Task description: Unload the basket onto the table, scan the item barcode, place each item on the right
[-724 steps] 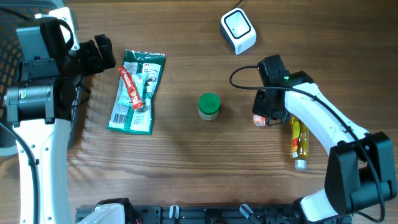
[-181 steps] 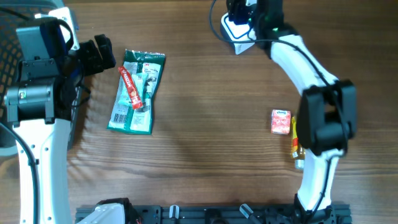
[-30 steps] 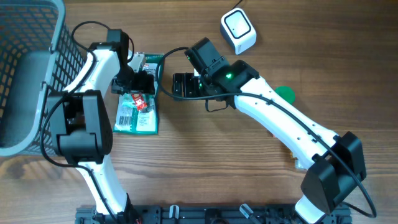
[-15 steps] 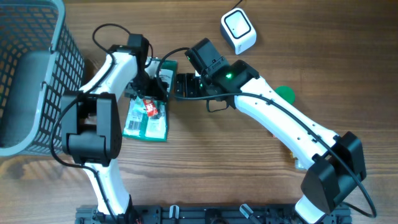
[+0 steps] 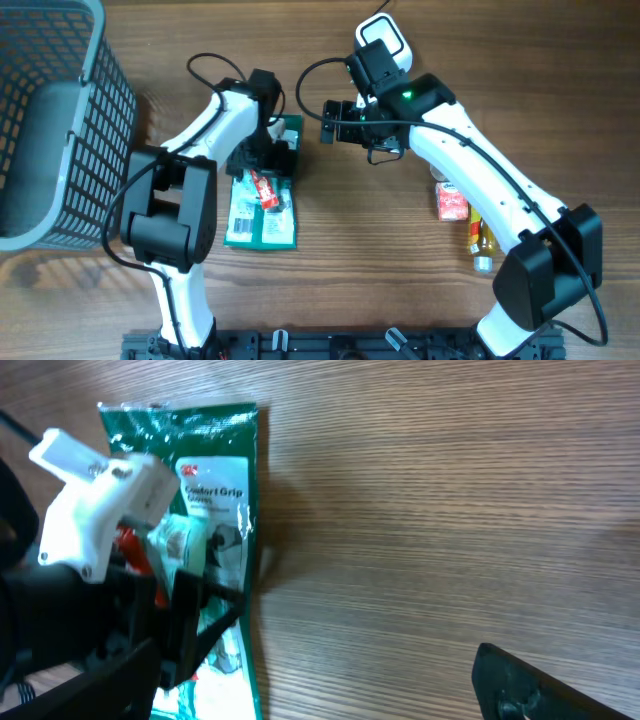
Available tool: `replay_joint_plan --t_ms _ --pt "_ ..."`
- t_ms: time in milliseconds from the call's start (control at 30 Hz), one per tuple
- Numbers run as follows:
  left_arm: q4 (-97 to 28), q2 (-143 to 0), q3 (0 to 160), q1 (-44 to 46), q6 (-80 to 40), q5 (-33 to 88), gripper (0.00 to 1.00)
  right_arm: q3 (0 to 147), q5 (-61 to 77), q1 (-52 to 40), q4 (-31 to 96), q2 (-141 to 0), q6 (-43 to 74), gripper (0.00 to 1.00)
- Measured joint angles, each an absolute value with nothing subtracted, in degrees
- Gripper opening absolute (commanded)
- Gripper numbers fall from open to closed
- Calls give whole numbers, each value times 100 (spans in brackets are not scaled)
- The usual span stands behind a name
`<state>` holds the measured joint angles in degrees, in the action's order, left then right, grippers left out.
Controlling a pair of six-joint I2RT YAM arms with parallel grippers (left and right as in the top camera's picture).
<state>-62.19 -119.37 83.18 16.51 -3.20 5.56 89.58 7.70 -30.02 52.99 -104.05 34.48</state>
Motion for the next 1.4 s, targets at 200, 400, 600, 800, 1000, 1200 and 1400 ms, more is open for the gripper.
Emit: replay_joint_plan --t_ms 200,400,600,800,1000,1200,1400 --pt "-6257 -11937 8307 1861 -443 589 100 8958 790 -2985 5325 -10405 3448 100" --pt "-6261 -11874 8283 1844 -486 661 100 8958 790 -2985 5336 -10405 3448 100" --pt "-6261 -11052 8200 1516 -486 738 100 8958 790 -2985 5336 -10405 3448 100" --pt "-6184 -10368 8200 886 -486 740 100 8958 790 -2985 5336 -10405 3448 100" --pt "-6038 -10348 8200 51 -508 740 4 8958 790 -2985 5332 -10405 3448 100" --pt "-5953 -10348 8200 -438 -504 740 100 8956 790 -2985 5026 -10405 3448 100" --pt "-5953 -10348 8200 -469 -515 742 100 8949 792 -2985 4663 -10405 3448 99"
